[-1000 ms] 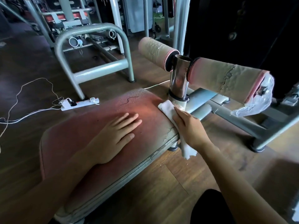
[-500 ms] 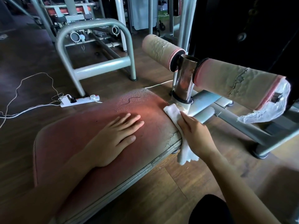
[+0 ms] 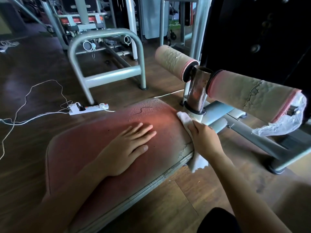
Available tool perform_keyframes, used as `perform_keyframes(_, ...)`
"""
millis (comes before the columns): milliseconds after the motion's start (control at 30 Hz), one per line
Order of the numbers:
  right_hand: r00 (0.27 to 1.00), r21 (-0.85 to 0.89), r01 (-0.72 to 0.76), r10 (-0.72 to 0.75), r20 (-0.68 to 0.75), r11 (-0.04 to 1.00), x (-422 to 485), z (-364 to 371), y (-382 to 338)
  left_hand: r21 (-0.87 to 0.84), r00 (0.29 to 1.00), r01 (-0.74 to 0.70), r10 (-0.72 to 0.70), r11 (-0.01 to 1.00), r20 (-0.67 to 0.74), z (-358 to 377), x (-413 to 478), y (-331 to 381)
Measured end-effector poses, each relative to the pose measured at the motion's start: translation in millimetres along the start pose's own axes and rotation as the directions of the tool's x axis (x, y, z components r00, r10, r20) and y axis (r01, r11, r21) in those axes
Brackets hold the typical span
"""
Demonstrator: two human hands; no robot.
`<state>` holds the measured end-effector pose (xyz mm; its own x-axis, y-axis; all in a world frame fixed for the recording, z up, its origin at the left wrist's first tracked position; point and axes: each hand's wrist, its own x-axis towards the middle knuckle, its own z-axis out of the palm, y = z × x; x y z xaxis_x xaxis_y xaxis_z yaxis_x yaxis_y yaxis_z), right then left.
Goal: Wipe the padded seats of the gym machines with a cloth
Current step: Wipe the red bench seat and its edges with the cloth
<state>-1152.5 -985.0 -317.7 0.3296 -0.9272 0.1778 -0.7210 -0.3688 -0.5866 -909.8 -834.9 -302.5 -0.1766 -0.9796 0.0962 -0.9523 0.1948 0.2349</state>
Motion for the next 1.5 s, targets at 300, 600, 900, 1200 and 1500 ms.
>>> perform_keyframes(300, 0.999, 0.131, -0.012, 0.006, 0.042, 0.991, 31, -3, -41, -0.119, 0.999, 0.025, -0.022, 0.993, 0.032, -28, -10, -31)
perform_keyframes(600, 0.987, -0.036, 0.06, -0.054, 0.15, 0.998, 73, 16, -54, -0.149, 1.0, 0.029, -0.027, 0.988, 0.013, -23, -17, -49)
perform_keyframes(900, 0.983, 0.052, 0.024, -0.033, 0.18, 0.998, 79, 10, -52, -0.166, 1.0, 0.028, -0.028, 0.986, 0.002, -22, -15, -50)
perform_keyframes(1200, 0.989, -0.034, 0.142, -0.141, 0.041, 0.989, 37, 1, -29, -0.16, 1.0, 0.019, -0.021, 0.987, -0.009, -21, -15, -49)
perform_keyframes(1500, 0.995, -0.06, 0.055, -0.049, 0.087, 0.997, 67, 17, -45, -0.151, 1.0, 0.006, -0.007, 0.989, -0.004, -22, -16, -50)
